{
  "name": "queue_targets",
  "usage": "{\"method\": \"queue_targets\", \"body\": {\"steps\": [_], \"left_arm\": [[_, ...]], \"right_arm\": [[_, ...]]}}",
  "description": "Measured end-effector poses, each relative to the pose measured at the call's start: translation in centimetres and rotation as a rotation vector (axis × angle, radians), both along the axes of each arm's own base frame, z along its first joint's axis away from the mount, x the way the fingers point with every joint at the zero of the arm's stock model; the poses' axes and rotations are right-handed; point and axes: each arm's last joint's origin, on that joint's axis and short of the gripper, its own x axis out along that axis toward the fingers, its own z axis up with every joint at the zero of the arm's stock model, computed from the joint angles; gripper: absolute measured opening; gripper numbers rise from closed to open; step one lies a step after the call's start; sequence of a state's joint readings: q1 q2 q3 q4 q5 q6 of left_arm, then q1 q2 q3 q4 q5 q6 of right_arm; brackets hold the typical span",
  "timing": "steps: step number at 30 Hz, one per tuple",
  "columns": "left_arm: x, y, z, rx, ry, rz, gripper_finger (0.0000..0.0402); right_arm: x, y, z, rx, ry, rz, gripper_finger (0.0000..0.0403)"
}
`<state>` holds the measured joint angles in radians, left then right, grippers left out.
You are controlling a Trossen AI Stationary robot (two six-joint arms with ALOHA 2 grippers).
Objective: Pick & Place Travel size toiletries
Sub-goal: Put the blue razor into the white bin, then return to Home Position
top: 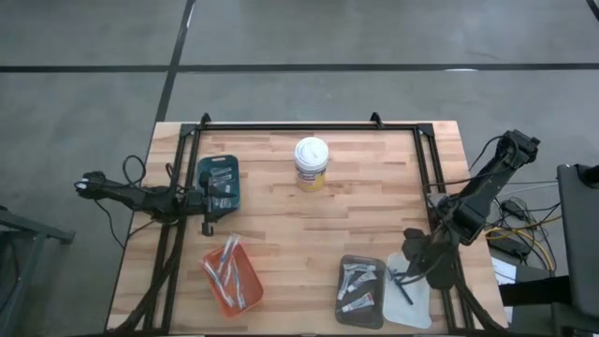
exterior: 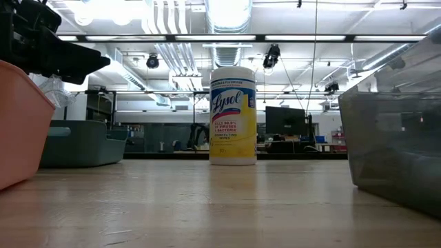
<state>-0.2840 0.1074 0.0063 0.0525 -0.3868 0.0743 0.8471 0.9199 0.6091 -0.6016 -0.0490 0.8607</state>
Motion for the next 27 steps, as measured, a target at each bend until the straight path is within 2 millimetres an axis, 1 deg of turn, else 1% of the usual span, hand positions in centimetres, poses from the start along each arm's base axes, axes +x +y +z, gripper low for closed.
{"method": "queue_targets", "body": {"steps": [5, 9, 14, 20, 23, 27], "left_arm": [[0.0, 0.0, 0.0, 0.000, 0.000, 0.000, 0.0183], [0.0, 0.0, 0.0, 0.000, 0.000, 0.000, 0.0183], [0.0, 0.0, 0.0, 0.000, 0.000, 0.000, 0.0183], [0.0, 0.0, 0.0, 0.000, 0.000, 0.000, 0.0183], [0.0, 0.0, 0.0, 0.000, 0.000, 0.000, 0.0183], [0.0, 0.0, 0.0, 0.000, 0.000, 0.000, 0.0183]], "right_arm": [[-0.1, -0.1, -0.1, -0.003, 0.008, 0.000, 0.0038], [-0.2, -0.2, -0.4, -0.019, 0.029, -0.018, 0.0063], [-0.3, -0.5, -1.1, -0.018, 0.080, -0.118, 0.0093], [-0.5, -0.7, -1.9, -0.025, 0.113, -0.149, 0.0132], [-0.6, -0.8, -2.0, -0.034, 0.116, -0.138, 0.0149], [-0.6, -0.7, -2.0, -0.046, 0.100, -0.071, 0.0162]]}}
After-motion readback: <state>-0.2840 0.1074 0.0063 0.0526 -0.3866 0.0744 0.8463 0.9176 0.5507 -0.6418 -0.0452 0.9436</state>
